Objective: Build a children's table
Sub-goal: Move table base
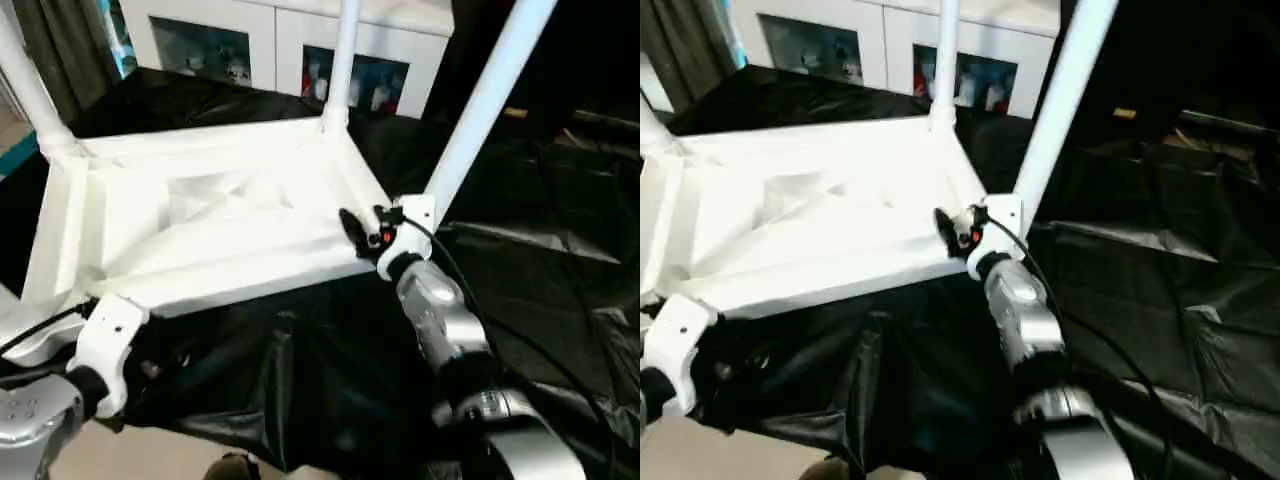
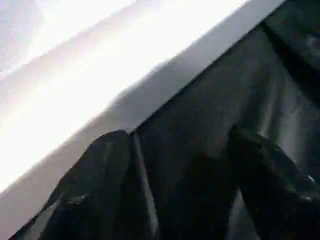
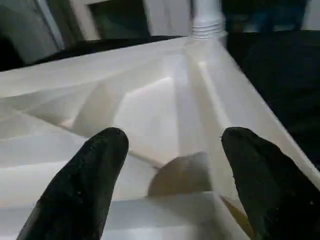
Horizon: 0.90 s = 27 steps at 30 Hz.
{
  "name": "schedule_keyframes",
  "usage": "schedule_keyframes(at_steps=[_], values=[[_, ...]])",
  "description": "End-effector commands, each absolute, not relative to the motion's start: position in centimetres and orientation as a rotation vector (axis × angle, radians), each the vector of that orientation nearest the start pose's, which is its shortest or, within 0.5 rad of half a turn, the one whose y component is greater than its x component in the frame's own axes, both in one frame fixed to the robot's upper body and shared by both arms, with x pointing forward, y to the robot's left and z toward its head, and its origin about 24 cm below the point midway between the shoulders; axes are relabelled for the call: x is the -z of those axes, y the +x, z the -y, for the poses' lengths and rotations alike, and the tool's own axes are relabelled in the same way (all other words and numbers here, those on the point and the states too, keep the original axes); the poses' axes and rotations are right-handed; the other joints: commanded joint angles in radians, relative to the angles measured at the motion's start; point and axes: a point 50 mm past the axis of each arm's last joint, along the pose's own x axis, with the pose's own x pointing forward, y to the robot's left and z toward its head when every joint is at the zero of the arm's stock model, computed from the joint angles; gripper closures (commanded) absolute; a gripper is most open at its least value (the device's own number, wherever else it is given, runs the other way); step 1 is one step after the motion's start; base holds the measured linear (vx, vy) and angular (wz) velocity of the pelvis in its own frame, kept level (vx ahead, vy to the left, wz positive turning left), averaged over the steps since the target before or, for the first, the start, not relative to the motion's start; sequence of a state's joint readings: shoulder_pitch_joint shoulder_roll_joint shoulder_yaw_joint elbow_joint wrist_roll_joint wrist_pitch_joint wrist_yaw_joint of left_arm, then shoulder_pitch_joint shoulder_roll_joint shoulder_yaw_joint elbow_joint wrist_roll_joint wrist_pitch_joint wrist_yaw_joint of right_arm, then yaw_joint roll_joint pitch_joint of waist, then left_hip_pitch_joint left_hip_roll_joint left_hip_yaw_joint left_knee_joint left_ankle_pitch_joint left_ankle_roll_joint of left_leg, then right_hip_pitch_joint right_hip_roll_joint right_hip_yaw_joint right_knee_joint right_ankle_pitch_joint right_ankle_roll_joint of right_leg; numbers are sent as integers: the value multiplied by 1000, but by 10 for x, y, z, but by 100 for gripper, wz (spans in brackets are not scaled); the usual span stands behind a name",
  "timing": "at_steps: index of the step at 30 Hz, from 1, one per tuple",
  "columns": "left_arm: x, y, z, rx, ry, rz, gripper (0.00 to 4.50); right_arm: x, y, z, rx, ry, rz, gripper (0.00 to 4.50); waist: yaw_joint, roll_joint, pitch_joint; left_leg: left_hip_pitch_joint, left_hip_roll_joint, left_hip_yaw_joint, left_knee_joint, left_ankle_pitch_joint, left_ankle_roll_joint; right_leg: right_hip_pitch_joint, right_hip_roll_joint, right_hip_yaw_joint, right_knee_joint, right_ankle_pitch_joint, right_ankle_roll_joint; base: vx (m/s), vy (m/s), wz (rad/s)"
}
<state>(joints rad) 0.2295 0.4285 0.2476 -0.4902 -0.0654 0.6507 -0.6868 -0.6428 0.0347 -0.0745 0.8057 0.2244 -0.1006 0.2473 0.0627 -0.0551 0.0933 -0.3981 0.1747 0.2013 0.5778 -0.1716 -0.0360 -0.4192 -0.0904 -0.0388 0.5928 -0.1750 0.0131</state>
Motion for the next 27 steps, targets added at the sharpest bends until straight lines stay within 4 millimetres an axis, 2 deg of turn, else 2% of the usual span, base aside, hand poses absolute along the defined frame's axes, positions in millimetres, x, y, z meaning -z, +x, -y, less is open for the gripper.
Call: schedule_keyframes(at_steps=[1,3,4,6,8,10,11,13,14,16,18,19,21,24,27], values=[[-83,192,-238,389,260,-395,64,-53,360,110,-243,257,-65,102,-3,23,-48,37,54,-24,-91,-343,-33,16,-38,41,-61,-189,-163,0,0,0],[-79,187,-239,372,271,-406,55,-57,367,121,-187,262,-49,102,-3,21,-50,31,52,-23,-86,-287,-5,25,-37,39,-54,-140,-173,0,0,0],[-78,186,-241,365,272,-410,34,-59,369,126,-174,256,-48,102,0,21,-51,35,52,-19,-81,-259,8,22,-35,39,-52,-108,-178,0,0,0],[-77,186,-243,357,278,-413,24,-62,373,137,-143,242,-43,102,1,20,-56,33,51,-19,-77,-220,25,30,-33,35,-44,-65,-192,0,0,0],[-77,186,-243,355,277,-411,14,-66,377,149,-109,230,-33,102,6,20,-57,35,51,-14,-72,-199,41,30,-32,35,-43,-48,-205,0,0,0],[-77,186,-243,354,276,-408,7,-67,378,155,-91,223,-29,102,12,20,-56,34,52,-15,-72,-208,41,31,-34,35,-43,-72,-203,0,0,0],[-77,186,-243,351,274,-404,7,-70,380,165,-59,216,-20,102,14,19,-58,35,52,-14,-72,-215,39,31,-34,35,-45,-83,-201,0,0,0],[-77,187,-243,349,273,-403,7,-72,381,170,-38,213,-16,102,18,19,-56,35,53,-15,-73,-256,24,28,-35,36,-49,-139,-192,0,0,0],[-76,186,-244,344,271,-400,7,-74,382,184,7,202,-11,102,19,19,-58,37,53,-16,-73,-274,13,27,-35,34,-50,-162,-189,0,0,0],[-76,186,-245,334,270,-391,7,-76,381,196,41,190,-5,102,22,18,-59,40,53,-15,-72,-291,6,24,-35,35,-52,-173,-186,0,0,0],[-75,185,-246,326,263,-383,7,-76,381,206,66,180,-2,102,21,17,-60,35,52,-17,-72,-290,5,28,-34,35,-50,-169,-184,0,0,0],[-75,185,-246,323,251,-374,7,-77,380,212,84,174,1,102,22,15,-64,34,53,-17,-70,-276,7,31,-36,34,-48,-156,-185,0,0,0],[-76,183,-247,322,233,-352,7,-77,378,223,114,167,5,102,25,13,-64,36,52,-15,-67,-269,13,29,-36,34,-48,-147,-190,0,0,0],[-76,181,-249,306,221,-314,7,-78,376,234,137,165,17,102,29,8,-67,31,51,-14,-63,-243,30,35,-35,32,-45,-124,-192,0,0,0],[-71,170,-253,298,178,-276,7,-81,372,250,180,164,25,102,33,4,-67,30,50,-15,-61,-240,42,36,-36,31,-47,-130,-190,0,0,0]])
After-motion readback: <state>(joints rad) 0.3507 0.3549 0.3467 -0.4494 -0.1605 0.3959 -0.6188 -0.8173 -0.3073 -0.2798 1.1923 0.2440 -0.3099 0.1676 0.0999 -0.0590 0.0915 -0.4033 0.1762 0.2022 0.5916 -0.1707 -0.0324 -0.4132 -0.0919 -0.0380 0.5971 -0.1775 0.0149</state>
